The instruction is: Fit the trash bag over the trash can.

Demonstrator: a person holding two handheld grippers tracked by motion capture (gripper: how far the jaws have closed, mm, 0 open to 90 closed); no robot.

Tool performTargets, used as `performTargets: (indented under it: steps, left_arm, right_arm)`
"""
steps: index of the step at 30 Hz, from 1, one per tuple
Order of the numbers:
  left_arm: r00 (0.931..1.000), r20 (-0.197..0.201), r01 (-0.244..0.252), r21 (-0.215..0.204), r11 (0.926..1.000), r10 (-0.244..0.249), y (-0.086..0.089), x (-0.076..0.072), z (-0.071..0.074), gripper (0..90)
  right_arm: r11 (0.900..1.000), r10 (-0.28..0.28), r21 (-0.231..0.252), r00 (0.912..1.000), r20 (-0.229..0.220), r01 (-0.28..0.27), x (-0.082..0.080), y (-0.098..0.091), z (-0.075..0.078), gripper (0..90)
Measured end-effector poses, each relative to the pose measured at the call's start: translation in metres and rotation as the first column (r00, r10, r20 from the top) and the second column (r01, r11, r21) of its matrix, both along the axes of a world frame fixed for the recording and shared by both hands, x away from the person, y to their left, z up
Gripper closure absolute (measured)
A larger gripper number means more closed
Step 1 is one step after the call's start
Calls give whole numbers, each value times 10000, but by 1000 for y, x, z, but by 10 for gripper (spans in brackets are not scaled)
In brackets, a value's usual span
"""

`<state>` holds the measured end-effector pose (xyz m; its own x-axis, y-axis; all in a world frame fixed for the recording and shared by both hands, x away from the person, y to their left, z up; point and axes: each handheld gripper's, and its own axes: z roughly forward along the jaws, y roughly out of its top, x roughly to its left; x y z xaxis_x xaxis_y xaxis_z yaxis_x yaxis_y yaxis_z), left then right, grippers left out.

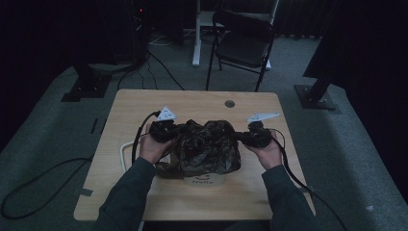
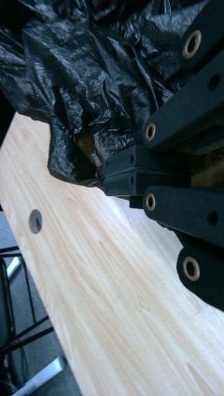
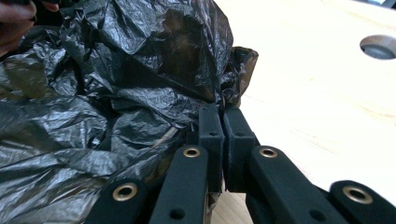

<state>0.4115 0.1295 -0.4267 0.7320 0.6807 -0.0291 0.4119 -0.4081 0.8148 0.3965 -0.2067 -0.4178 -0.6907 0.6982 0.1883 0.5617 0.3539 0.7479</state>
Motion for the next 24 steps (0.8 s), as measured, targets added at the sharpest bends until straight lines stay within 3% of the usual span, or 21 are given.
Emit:
performTargets:
  steps: [4, 15, 20, 24]
  left_arm:
    - [9998, -175, -103, -298, 9995, 98, 0, 3, -4, 900]
    - [9955, -262, -922, -298, 9953, 915, 5, 12, -5, 900]
    - [9885, -690, -1361, -202, 9905, 1345, 5, 20, -13, 900]
    - [9835, -1045, -1480, 27, 9890, 1474, 3, 24, -22, 900]
  right_arm:
    - [9999, -87, -136, 9998, -153, 85, 4, 2, -4, 878]
    - [9993, -370, -74, 9989, -272, 368, 13, 2, -7, 878]
    - [9980, -637, -36, 9975, -313, 636, 17, 1, -9, 876]
    - [9958, -864, -336, 9951, -487, 848, 23, 3, -14, 879]
